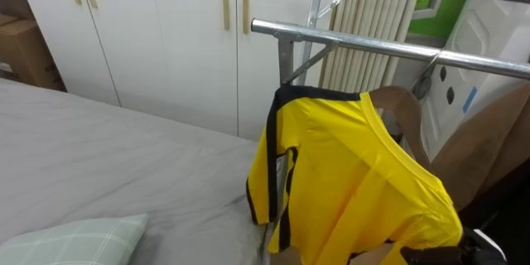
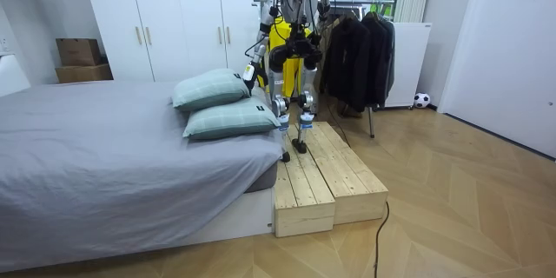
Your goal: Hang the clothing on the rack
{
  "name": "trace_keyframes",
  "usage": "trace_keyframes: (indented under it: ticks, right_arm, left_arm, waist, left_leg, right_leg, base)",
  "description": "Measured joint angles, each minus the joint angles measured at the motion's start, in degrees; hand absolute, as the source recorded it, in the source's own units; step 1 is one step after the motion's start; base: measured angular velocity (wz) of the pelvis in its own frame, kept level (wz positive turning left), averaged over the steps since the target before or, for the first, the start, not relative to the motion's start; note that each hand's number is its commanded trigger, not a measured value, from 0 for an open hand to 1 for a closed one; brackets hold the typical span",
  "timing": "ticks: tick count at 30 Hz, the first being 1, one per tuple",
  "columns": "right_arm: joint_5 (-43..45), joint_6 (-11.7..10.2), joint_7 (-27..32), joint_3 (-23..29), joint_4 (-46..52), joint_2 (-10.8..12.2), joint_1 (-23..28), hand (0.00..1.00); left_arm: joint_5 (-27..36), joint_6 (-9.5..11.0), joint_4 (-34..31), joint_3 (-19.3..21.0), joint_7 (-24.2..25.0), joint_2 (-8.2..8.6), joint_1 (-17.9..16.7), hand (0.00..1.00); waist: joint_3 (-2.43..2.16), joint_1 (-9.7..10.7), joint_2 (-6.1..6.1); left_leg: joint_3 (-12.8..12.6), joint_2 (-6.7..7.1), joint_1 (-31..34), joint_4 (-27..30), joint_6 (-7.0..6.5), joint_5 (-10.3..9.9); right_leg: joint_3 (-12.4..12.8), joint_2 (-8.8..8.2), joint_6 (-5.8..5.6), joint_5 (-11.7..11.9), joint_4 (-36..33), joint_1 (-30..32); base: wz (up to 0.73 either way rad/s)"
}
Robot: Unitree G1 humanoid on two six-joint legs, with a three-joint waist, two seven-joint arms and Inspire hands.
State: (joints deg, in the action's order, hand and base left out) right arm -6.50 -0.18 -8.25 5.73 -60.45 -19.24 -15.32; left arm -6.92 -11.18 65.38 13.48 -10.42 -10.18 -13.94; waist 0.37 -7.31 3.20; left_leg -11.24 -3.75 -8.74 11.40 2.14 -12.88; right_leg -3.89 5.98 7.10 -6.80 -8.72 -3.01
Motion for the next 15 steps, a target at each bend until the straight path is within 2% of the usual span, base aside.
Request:
trace_keyframes:
  ticks: [6,15]
  right_arm:
    - [0.0,-0.2,0.0,0.0,0.0,0.1,0.0,0.00]
    - [0.0,-0.3,0.0,0.0,0.0,0.2,0.0,0.00]
  left_arm:
    - [0.0,0.0,0.0,0.0,-0.2,0.01,0.0,0.00]
    - [0.0,0.0,0.1,0.0,-0.3,0.03,0.0,0.00]
  waist:
    - [0.17,0.2,0.27]
    - [0.17,0.5,0.27]
  left_leg:
    - [0.0,0.01,0.0,-0.1,0.00,0.0]
    - [0.0,0.01,0.1,0.0,0.00,0.0]
  right_leg:
    - [0.0,0.01,-0.01,0.0,0.1,0.0]
    - [0.0,0.00,-0.01,0.0,0.1,0.0]
  base:
    - [0.00]
    - [0.00]
